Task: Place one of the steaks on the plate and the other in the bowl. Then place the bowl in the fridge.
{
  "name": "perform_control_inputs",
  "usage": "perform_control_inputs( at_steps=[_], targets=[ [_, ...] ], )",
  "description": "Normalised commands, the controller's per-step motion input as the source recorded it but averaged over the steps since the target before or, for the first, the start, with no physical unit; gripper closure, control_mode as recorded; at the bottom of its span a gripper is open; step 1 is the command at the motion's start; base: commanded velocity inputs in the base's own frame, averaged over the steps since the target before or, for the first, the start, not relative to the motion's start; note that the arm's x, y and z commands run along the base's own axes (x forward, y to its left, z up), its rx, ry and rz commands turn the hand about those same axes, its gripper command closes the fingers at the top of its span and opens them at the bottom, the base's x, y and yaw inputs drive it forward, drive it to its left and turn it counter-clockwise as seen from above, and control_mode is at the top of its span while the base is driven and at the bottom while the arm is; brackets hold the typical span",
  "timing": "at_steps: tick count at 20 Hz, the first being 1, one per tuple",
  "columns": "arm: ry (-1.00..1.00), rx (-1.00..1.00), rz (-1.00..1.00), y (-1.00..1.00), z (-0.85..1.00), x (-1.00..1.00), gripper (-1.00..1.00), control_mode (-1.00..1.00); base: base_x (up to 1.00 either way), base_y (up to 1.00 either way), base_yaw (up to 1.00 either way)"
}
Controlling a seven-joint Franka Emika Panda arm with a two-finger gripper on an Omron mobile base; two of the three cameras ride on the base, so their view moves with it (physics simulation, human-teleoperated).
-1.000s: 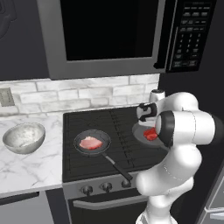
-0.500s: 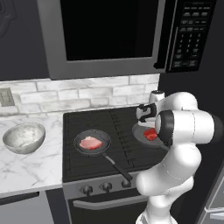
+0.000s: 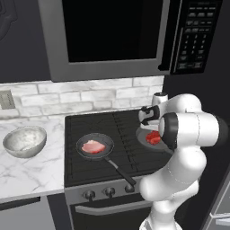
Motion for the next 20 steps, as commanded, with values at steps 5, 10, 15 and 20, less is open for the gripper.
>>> perform_control_inputs(
  at_steps=[5,10,15,20],
  targets=[
    [0.00,0.00,0.00,0.00,-0.05,0.00,1.00,-1.00,0.00,0.00,0.00],
    [-0.07,0.06,0.00,-0.04,0.09,-0.02,1.00,-1.00,0.00,0.00,0.00],
    [-0.04,0.10,-0.06,-0.01,0.45,-0.29,1.00,-1.00,0.00,0.00,0.00],
    [0.00,0.04,-0.14,0.04,0.52,-0.49,1.00,-1.00,0.00,0.00,0.00]
  ],
)
